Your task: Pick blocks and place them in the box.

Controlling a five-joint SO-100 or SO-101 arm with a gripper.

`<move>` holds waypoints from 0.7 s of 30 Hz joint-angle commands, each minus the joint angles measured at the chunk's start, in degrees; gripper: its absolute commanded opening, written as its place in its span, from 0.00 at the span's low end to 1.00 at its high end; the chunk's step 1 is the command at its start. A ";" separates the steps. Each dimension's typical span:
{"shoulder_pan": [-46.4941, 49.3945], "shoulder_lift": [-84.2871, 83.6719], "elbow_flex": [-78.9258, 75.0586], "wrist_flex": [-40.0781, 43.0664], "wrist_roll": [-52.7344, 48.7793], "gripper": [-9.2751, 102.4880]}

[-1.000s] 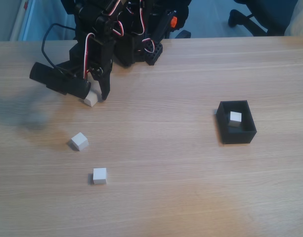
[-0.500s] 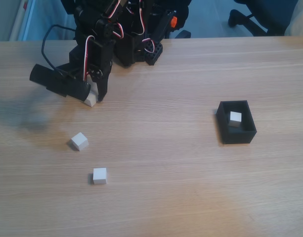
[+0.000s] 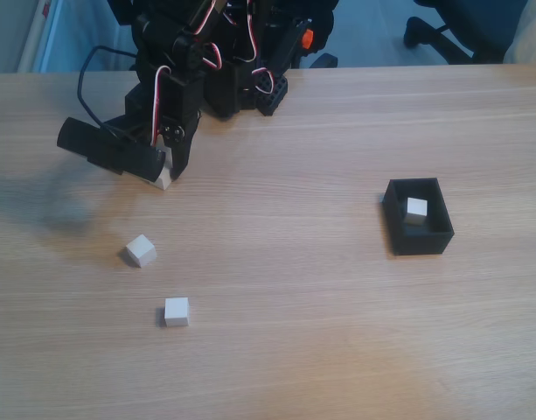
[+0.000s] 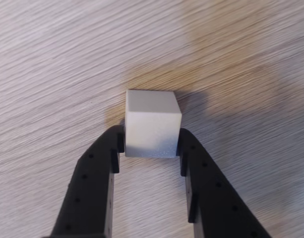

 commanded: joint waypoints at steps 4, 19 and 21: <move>-1.05 1.05 0.26 -1.49 -0.18 0.20; -1.93 5.45 0.79 -0.26 -1.05 0.08; -3.43 8.44 1.05 1.23 -1.05 0.08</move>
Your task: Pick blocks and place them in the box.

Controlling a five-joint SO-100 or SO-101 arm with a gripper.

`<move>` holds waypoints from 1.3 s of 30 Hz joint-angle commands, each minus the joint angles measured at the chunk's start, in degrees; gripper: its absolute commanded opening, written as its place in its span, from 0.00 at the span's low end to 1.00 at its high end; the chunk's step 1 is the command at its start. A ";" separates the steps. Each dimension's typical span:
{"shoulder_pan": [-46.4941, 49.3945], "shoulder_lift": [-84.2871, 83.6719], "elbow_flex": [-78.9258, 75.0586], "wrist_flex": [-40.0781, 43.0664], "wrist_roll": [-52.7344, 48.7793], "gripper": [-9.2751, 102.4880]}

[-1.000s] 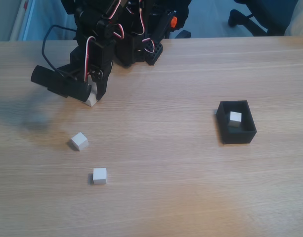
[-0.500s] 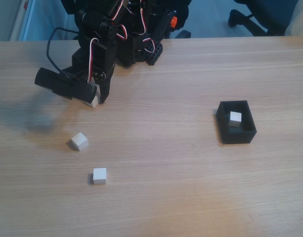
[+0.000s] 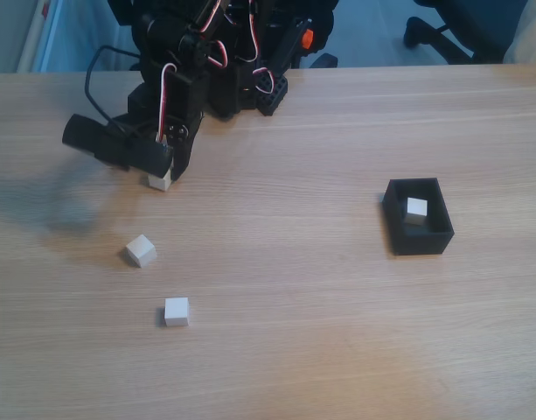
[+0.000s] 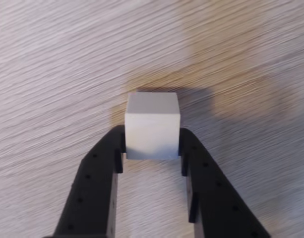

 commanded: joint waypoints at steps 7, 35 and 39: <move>-12.92 15.29 0.53 5.71 2.11 0.08; -77.87 -4.92 -40.78 16.35 30.06 0.08; -79.80 -9.40 -42.01 13.62 31.38 0.08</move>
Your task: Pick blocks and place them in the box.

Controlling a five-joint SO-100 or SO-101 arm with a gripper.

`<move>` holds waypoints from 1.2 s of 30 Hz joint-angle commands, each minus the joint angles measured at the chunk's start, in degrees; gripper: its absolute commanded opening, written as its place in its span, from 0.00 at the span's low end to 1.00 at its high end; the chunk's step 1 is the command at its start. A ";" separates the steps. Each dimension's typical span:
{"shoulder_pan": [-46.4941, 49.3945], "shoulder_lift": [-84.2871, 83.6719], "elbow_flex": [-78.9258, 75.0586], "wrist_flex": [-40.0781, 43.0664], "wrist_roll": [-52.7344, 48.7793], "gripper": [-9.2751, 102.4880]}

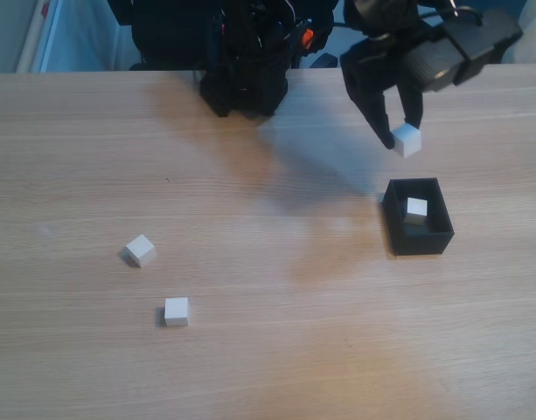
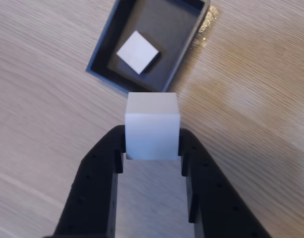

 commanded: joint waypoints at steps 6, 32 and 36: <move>-2.02 -9.49 -9.58 -4.83 1.76 0.08; 10.55 -6.24 -0.18 -8.26 0.70 0.11; 16.79 0.79 7.82 -8.70 -2.99 0.10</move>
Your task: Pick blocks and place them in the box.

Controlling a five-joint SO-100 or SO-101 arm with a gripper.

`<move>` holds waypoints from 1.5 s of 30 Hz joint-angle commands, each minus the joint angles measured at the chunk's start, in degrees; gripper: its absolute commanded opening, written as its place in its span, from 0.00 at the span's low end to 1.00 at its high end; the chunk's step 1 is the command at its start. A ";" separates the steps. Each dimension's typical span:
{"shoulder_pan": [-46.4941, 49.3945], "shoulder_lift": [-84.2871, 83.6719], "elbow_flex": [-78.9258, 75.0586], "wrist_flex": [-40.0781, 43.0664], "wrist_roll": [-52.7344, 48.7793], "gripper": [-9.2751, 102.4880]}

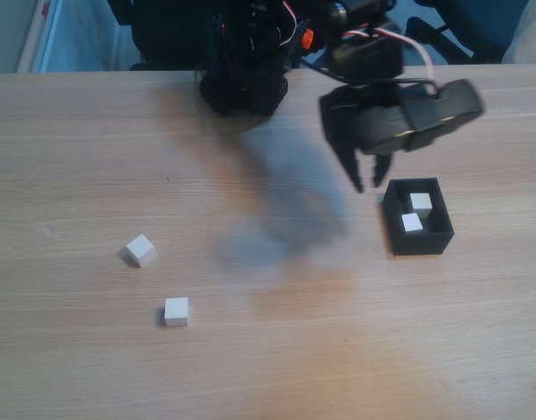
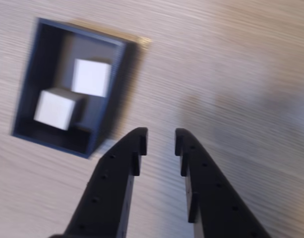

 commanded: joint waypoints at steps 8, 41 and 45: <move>20.39 13.80 13.18 -0.09 -13.45 0.08; 44.56 -27.60 -14.24 -18.72 -26.98 0.25; 45.18 -30.85 -17.05 -19.25 -26.81 0.25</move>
